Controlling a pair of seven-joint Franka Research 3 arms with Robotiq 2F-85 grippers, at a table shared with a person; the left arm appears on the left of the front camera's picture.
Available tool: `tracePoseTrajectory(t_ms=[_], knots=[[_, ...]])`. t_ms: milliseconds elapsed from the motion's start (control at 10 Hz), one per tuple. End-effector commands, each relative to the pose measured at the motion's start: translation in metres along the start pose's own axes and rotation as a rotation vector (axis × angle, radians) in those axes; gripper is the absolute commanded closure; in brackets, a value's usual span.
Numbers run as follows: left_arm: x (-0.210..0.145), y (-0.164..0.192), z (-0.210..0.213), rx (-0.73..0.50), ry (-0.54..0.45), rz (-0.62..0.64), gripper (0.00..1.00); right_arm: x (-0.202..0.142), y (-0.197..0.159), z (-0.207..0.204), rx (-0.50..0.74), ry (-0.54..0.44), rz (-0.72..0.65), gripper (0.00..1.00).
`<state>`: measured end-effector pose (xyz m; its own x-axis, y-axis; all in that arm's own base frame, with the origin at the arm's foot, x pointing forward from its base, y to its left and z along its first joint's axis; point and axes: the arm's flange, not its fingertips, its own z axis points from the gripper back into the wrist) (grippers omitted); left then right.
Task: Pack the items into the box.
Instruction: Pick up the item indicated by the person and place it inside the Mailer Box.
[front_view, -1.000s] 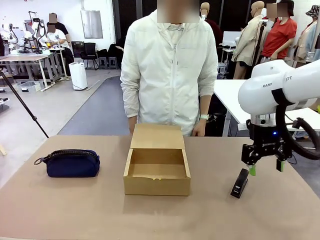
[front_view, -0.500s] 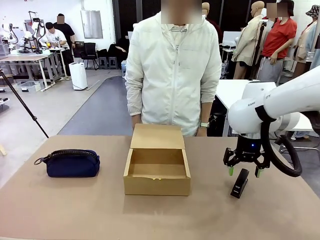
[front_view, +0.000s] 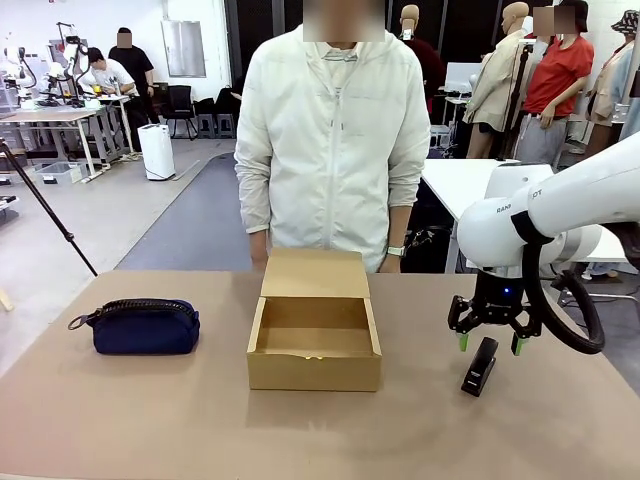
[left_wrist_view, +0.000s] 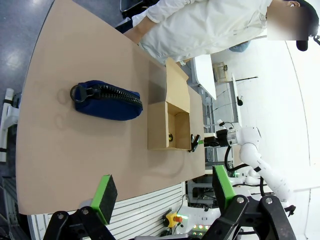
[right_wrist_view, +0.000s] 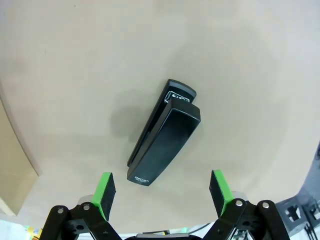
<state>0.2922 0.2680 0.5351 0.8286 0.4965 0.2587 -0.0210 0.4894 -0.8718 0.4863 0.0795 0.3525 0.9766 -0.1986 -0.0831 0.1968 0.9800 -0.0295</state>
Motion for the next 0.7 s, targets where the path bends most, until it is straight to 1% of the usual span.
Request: tracePoseTrajectory(t_ms=[0,100,200,300,500,600], knots=[[0.0,0.0,0.001,-0.022,-0.006,-0.012,0.0,-0.002,0.0,0.004,0.019,0.006,0.009,0.0],[0.0,0.0,0.001,-0.022,-0.006,-0.012,0.0,0.0,0.0,0.0,0.0,0.0,0.0,0.0],[0.0,0.0,0.001,-0.022,-0.006,-0.012,0.0,-0.001,0.01,0.002,0.028,-0.031,-0.193,0.0],[0.0,0.0,0.001,-0.022,-0.006,-0.012,0.0,-0.006,0.011,0.002,0.046,-0.058,-0.332,0.0],[0.0,0.0,0.001,-0.022,-0.006,-0.012,0.0,-0.016,0.012,-0.002,0.104,-0.12,-0.548,0.0],[0.0,0.0,0.001,-0.022,-0.006,-0.012,0.0,-0.017,0.012,-0.005,0.064,-0.148,-0.63,0.0]])
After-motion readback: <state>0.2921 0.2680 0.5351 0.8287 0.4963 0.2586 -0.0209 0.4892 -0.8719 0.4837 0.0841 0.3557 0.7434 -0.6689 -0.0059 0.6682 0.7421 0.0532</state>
